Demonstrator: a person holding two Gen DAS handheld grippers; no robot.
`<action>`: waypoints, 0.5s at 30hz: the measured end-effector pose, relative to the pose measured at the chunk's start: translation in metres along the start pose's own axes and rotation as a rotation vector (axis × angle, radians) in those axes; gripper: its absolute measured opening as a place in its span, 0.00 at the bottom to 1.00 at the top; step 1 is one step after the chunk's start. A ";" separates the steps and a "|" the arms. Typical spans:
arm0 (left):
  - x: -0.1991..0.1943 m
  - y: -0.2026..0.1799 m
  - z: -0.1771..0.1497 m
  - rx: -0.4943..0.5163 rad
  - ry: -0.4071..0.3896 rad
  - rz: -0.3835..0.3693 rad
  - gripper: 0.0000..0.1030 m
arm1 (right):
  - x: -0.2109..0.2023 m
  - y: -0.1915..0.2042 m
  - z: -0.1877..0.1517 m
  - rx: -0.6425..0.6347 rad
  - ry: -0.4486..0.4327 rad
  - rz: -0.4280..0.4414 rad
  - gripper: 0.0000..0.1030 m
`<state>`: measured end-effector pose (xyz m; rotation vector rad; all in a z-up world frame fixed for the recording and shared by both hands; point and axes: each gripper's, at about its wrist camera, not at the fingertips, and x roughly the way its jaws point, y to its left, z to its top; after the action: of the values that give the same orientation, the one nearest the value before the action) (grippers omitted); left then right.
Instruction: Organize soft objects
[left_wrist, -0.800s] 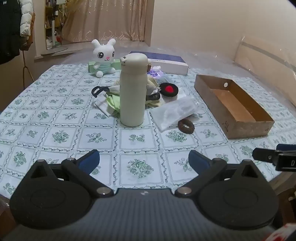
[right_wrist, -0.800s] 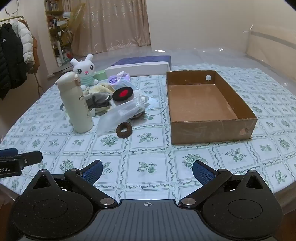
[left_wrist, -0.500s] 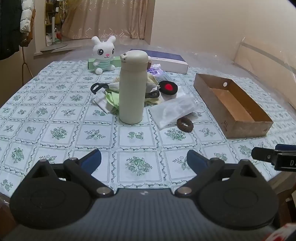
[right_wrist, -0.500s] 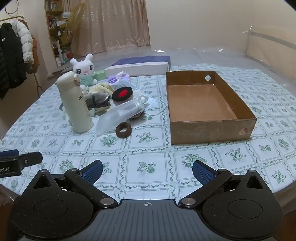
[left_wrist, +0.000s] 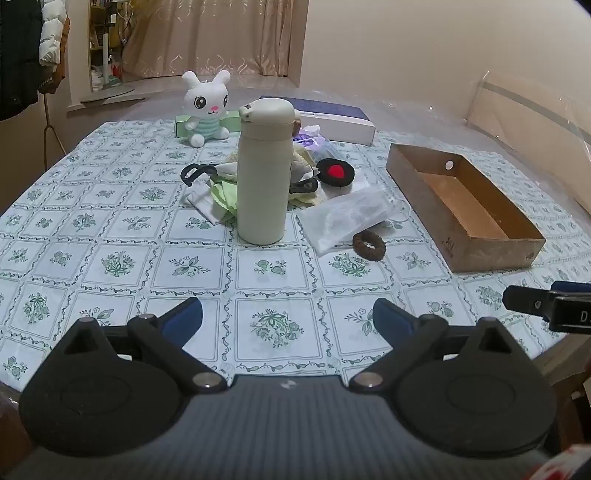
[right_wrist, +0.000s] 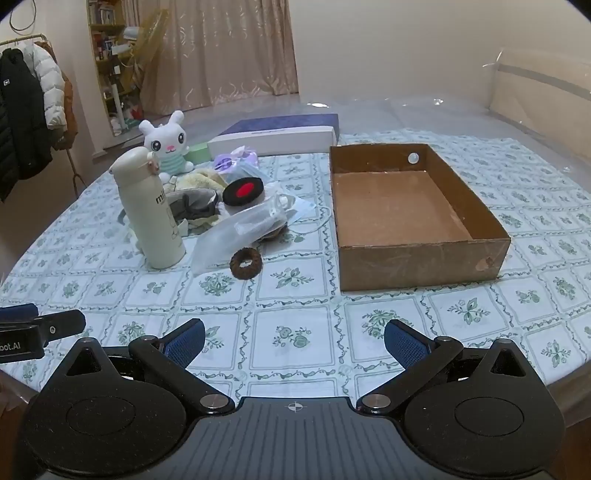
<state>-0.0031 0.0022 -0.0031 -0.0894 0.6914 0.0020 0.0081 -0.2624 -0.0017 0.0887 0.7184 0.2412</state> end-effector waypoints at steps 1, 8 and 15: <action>0.000 0.000 0.000 0.000 0.001 -0.001 0.95 | 0.000 0.000 0.000 0.001 0.000 0.001 0.99; 0.000 0.000 0.000 0.000 0.004 -0.001 0.95 | 0.000 0.001 0.002 -0.005 -0.004 0.002 0.99; 0.000 0.000 0.001 -0.002 0.006 0.001 0.95 | 0.000 0.003 0.003 -0.009 -0.006 0.001 0.99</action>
<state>-0.0027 0.0027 -0.0019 -0.0910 0.6979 0.0031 0.0094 -0.2599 0.0014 0.0812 0.7111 0.2448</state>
